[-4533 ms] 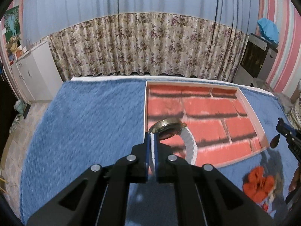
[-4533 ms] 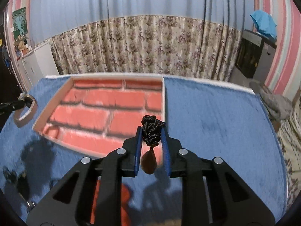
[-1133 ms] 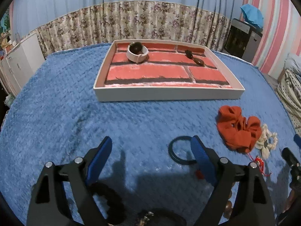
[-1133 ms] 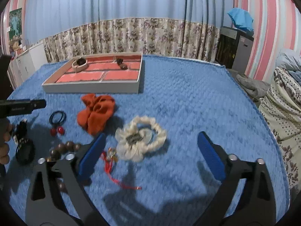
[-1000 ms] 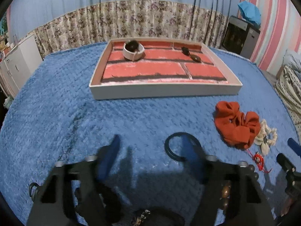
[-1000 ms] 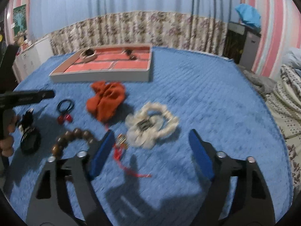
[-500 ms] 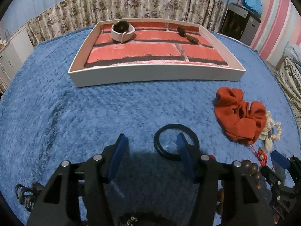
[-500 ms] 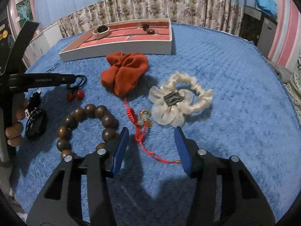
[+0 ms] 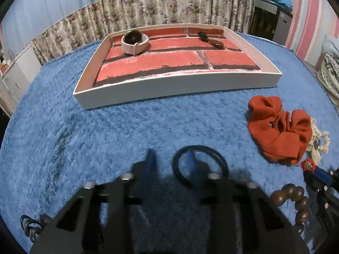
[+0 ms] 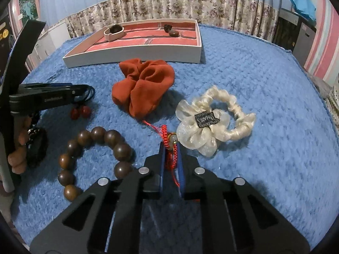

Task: Organize jewelry
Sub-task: 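Close left gripper on black hair tie while right gripper grasps red cord charm, then carry hair tie with left tool while right tool carries red charm into tray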

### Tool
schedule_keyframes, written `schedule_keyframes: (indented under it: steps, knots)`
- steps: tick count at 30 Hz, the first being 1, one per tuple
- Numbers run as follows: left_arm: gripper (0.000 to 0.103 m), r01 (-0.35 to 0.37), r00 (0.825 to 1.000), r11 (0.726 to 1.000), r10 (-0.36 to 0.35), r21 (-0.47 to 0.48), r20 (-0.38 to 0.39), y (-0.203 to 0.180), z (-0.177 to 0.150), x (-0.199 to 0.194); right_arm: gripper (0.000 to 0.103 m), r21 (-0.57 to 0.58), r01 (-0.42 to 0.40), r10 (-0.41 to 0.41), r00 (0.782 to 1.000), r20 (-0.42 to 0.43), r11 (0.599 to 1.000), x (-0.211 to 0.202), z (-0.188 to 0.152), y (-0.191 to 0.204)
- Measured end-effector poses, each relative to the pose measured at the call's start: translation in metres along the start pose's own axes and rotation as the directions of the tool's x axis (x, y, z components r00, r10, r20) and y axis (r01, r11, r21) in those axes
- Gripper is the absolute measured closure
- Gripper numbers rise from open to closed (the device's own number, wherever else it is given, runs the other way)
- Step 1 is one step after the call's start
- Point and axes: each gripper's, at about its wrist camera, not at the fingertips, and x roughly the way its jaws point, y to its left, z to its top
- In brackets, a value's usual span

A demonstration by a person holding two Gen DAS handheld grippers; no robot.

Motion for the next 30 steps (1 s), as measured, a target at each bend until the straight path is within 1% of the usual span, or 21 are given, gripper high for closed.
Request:
schedule_keyframes:
  steps: [2,3,5,11,15,18,22,26,30]
  knots:
    - [0.092,-0.016,1.000,1.000,0.016,0.010,0.006,-0.001,0.000,-0.001,0.093,-0.004,0.004,-0.003,1.000,0.004,1.000,-0.001,0.000,0.001]
    - [0.093,-0.032,0.999,0.999,0.032,0.017,0.009,-0.001,0.000,0.000,0.093,-0.006,0.005,-0.005,1.000,0.009,1.000,-0.002,0.000,0.001]
    - [0.097,-0.024,1.000,1.000,0.024,0.010,0.014,0.001,-0.001,-0.002,0.093,-0.004,-0.002,0.002,1.000,0.014,1.000,-0.004,0.000,0.000]
    - [0.099,0.014,1.000,1.000,-0.014,-0.021,0.027,0.012,-0.002,-0.008,0.093,0.008,-0.009,0.008,1.000,0.030,1.000,-0.010,0.002,-0.002]
    - [0.099,0.029,0.997,0.999,-0.028,-0.024,0.067,0.013,-0.002,-0.021,0.093,0.016,-0.012,0.011,0.999,0.052,1.000,-0.020,0.006,-0.003]
    - [0.099,0.026,0.994,1.000,-0.026,-0.004,0.103,0.010,0.002,-0.032,0.093,0.024,-0.014,0.012,0.997,0.070,1.000,-0.028,0.012,-0.004]
    - [0.099,0.046,0.989,0.999,-0.047,0.013,0.137,0.007,0.010,-0.044,0.093,0.042,-0.021,0.018,0.996,0.085,0.999,-0.034,0.023,-0.006]
    - [0.100,0.066,0.986,0.998,-0.066,0.003,0.154,0.011,0.023,-0.052,0.093,0.051,-0.021,0.015,0.994,0.111,0.998,-0.042,0.035,-0.007]
    - [0.100,0.094,0.982,0.995,-0.090,-0.016,0.166,0.019,0.043,-0.057,0.093,0.055,-0.027,0.018,0.989,0.148,0.998,-0.051,0.059,-0.008]
